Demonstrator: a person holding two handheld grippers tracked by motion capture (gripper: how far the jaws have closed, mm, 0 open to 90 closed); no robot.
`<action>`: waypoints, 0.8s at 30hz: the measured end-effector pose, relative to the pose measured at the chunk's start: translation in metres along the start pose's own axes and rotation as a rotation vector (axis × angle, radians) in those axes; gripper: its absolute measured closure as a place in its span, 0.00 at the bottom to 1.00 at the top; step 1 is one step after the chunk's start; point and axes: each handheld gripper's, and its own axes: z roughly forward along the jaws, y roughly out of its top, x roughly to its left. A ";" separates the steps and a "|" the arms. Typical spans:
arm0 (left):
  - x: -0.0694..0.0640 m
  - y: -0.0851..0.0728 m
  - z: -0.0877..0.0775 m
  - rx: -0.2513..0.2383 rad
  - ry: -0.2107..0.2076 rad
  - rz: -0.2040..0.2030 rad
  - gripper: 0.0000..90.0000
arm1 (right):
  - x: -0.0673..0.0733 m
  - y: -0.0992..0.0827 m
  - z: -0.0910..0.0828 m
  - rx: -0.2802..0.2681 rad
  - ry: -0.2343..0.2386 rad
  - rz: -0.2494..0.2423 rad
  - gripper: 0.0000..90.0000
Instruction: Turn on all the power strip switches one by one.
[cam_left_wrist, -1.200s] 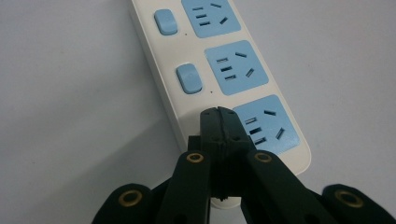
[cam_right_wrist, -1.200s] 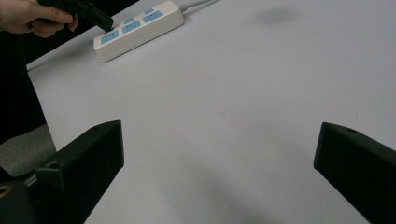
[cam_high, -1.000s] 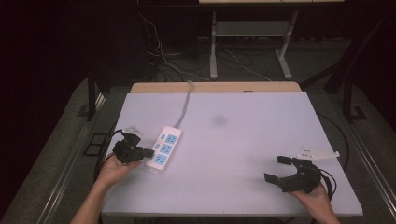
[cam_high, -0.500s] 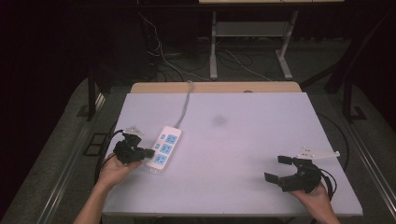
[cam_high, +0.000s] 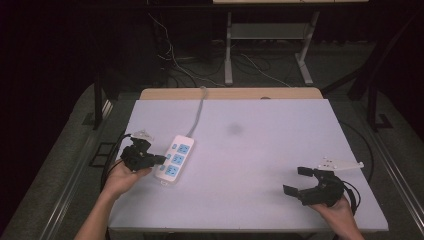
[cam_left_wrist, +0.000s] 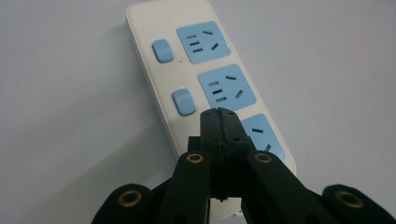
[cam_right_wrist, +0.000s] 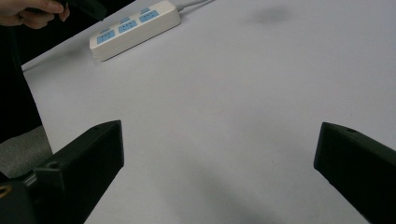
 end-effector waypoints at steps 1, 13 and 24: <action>0.000 0.002 -0.001 0.000 -0.001 -0.002 1.00 | 0.000 0.000 0.000 0.000 0.000 -0.001 0.02; 0.009 0.020 -0.006 -0.013 0.014 -0.002 1.00 | -0.001 0.000 -0.001 -0.003 -0.004 0.003 0.02; 0.017 0.024 0.004 0.002 0.016 -0.009 1.00 | 0.000 0.000 -0.001 -0.004 -0.003 0.000 0.02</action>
